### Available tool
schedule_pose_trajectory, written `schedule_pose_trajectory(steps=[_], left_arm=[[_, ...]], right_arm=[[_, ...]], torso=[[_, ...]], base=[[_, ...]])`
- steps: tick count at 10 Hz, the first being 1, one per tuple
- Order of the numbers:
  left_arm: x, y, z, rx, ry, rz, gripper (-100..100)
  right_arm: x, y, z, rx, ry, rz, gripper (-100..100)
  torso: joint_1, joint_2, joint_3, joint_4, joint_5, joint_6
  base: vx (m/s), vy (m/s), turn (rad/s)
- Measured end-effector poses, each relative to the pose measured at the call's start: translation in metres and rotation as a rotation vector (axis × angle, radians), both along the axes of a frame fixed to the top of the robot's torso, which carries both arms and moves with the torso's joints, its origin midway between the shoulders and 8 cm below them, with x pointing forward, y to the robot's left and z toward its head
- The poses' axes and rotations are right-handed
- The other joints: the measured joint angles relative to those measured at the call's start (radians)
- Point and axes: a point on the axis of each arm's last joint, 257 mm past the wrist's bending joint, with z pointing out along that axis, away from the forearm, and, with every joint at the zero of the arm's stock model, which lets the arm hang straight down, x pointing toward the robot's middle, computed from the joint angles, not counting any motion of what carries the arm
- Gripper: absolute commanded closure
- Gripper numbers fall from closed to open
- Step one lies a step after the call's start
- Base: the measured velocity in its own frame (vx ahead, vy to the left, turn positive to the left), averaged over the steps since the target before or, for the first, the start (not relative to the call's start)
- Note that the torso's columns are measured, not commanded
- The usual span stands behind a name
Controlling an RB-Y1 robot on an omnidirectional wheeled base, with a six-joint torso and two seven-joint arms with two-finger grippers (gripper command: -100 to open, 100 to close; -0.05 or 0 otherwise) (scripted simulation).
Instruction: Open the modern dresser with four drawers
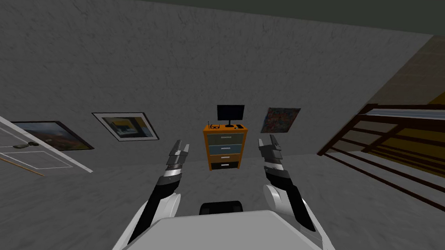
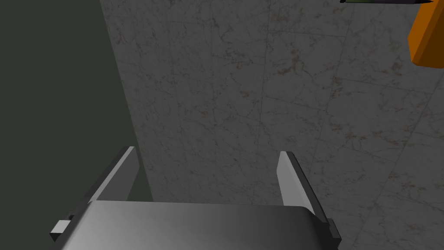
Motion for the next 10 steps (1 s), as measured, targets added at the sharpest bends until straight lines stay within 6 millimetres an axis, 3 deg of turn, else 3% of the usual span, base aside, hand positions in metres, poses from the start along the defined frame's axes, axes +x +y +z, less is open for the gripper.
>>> schedule_pose_trajectory(steps=[2,9,10], left_arm=[[0.0000,0.0000,0.0000,0.000,0.000,0.000,0],[-0.0001,0.0000,0.0002,0.000,0.000,0.000,0],[-0.0001,0.0000,0.0002,0.000,0.000,0.000,-100]], right_arm=[[0.0000,0.0000,0.0000,0.000,0.000,0.000,0],[-0.0001,0.0000,0.0002,0.000,0.000,0.000,0],[-0.0001,0.0000,0.0002,0.000,0.000,0.000,0]], torso=[[0.000,0.104,-0.209,0.105,0.000,0.000],[0.000,0.618,-1.234,0.617,0.000,0.000],[0.000,0.691,-1.382,0.691,0.000,0.000]], base=[[0.000,0.000,0.000],[0.000,0.000,0.000],[0.042,-0.022,-0.013]])
